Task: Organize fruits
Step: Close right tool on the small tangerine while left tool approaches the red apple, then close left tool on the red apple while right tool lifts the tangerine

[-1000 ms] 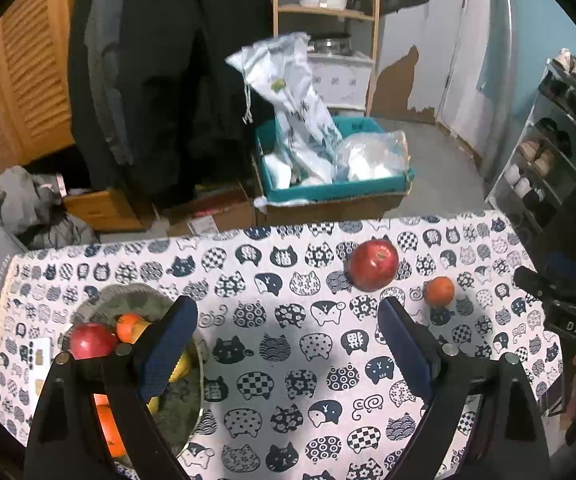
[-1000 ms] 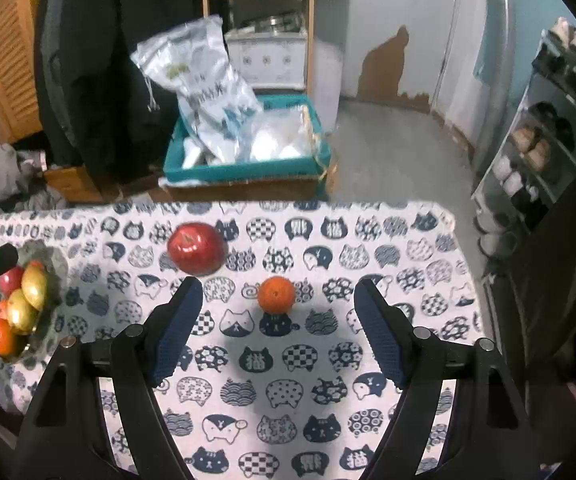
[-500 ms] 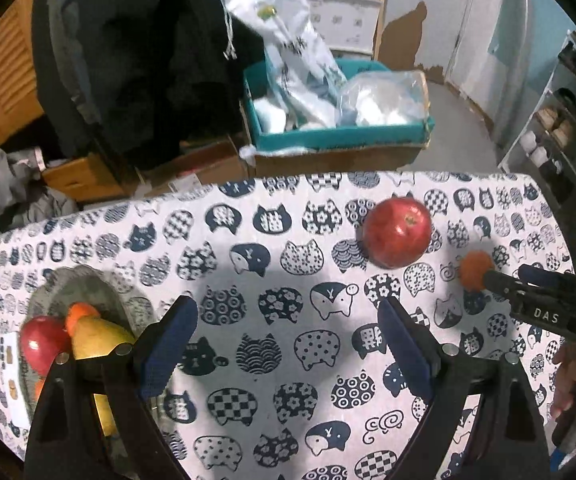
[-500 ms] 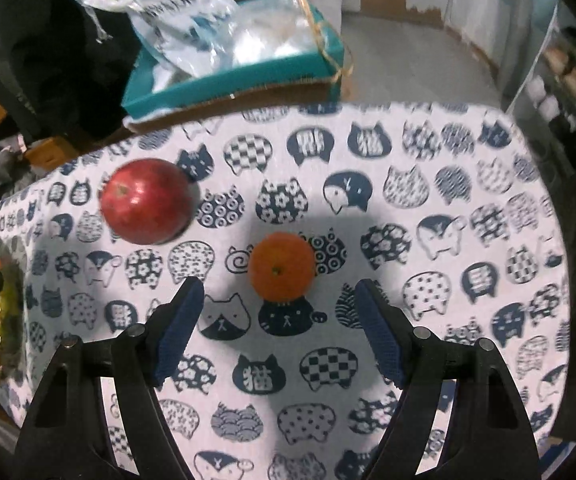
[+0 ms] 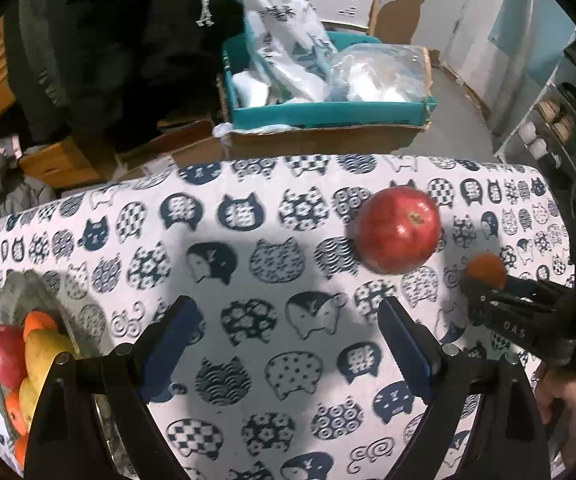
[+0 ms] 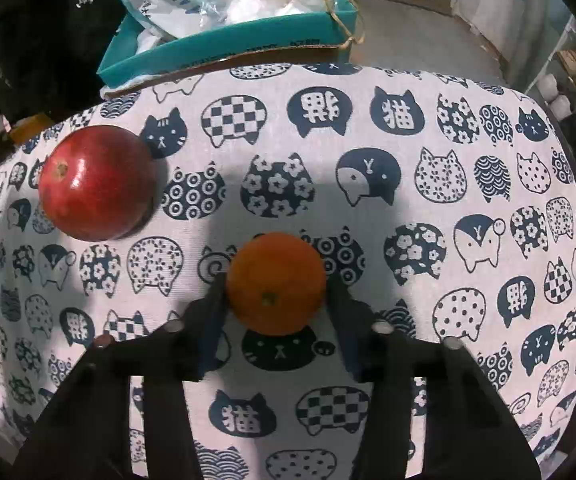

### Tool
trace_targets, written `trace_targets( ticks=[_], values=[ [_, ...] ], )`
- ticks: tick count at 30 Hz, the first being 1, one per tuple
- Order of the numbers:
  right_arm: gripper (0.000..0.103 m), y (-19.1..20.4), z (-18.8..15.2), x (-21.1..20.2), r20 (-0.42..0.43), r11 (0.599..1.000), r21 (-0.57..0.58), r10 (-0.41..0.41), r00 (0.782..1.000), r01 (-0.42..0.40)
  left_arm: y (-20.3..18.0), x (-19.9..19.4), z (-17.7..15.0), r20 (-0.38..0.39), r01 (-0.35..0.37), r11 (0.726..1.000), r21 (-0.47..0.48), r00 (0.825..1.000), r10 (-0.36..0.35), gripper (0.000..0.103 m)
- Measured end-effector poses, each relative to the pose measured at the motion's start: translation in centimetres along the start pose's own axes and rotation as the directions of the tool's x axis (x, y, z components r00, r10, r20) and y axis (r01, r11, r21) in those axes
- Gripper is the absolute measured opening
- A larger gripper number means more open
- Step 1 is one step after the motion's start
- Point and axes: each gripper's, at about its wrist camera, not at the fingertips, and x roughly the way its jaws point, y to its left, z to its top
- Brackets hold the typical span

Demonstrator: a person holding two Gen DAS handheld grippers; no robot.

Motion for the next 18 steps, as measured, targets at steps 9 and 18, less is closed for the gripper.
trace_targets(
  ticks=[9,18],
  values=[
    [0.044,-1.5,0.8,-1.7,0.054,0.999,0.032,-0.036,0.998,0.034,-3.5,1.6,2.2,-0.007,0.036,0.997,0.063,0.999,-0.036,0.093],
    [0.044,-2.7,2.1,-2.8,0.067,0.999,0.02,-0.04,0.997,0.039,-6.1,4.2,4.0,-0.037,0.055,0.995,0.085,0.998,-0.052,0.093]
  ],
)
